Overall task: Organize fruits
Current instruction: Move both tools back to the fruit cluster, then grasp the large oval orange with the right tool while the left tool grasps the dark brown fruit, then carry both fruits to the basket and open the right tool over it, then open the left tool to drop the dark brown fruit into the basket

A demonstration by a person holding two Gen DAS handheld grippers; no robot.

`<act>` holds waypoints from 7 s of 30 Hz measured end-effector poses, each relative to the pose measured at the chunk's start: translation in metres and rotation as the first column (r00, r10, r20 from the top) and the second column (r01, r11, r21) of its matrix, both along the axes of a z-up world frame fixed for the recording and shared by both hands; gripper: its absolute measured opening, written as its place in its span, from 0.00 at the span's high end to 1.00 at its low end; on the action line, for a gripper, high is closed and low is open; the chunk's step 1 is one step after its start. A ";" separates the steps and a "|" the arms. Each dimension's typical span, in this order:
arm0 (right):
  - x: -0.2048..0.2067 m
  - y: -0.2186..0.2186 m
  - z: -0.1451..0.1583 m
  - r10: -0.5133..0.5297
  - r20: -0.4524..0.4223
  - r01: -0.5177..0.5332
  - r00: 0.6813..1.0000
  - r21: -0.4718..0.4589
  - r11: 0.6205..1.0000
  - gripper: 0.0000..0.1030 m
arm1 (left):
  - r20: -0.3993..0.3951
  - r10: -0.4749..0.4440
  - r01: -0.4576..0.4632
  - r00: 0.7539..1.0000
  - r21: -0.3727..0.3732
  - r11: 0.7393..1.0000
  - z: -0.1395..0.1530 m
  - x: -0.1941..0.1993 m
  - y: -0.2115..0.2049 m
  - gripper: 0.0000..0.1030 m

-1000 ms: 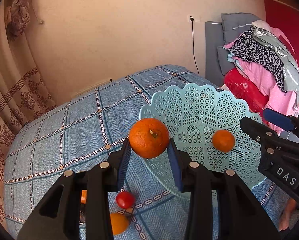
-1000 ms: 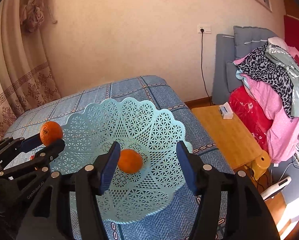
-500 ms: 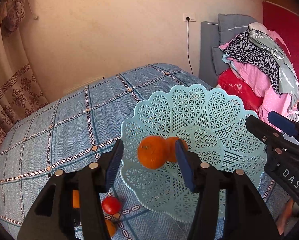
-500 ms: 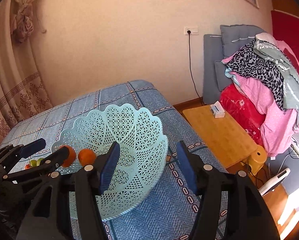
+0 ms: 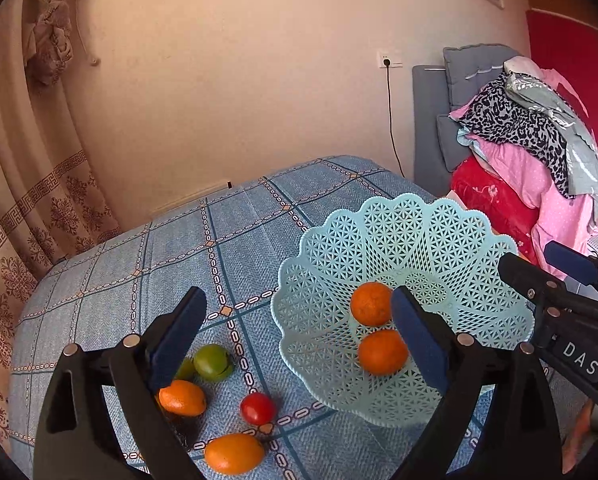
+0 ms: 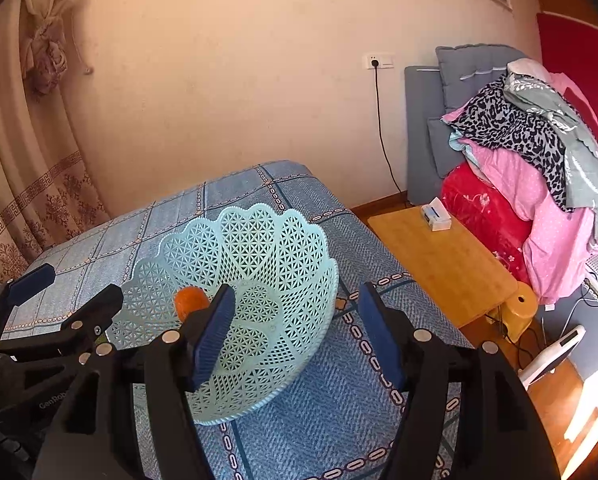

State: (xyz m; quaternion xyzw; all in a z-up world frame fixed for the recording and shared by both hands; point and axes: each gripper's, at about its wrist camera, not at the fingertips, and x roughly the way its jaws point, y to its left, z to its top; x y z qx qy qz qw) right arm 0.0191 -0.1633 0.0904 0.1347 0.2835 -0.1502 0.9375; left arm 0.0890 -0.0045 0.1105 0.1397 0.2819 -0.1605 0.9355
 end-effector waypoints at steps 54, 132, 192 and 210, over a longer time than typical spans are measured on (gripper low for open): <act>0.015 0.190 -0.041 0.372 -0.177 -0.366 0.911 0.066 0.928 0.38 | -0.245 0.302 -0.355 0.921 -0.211 0.911 -0.024 0.020 0.235 0.03; -0.032 0.140 -0.014 0.266 -0.119 -0.268 0.957 0.001 0.963 0.56 | -0.249 0.094 -0.143 0.964 -0.188 0.972 -0.025 -0.012 0.170 0.61; -0.008 -0.007 0.008 0.031 0.036 -0.033 0.999 0.037 0.999 0.55 | -0.215 -0.093 0.073 0.972 -0.100 0.992 0.004 0.012 -0.009 0.61; -0.016 -0.034 0.014 -0.043 0.066 0.038 0.997 0.079 0.996 0.47 | -0.293 -0.156 0.096 0.943 -0.208 0.973 -0.010 0.026 -0.037 0.21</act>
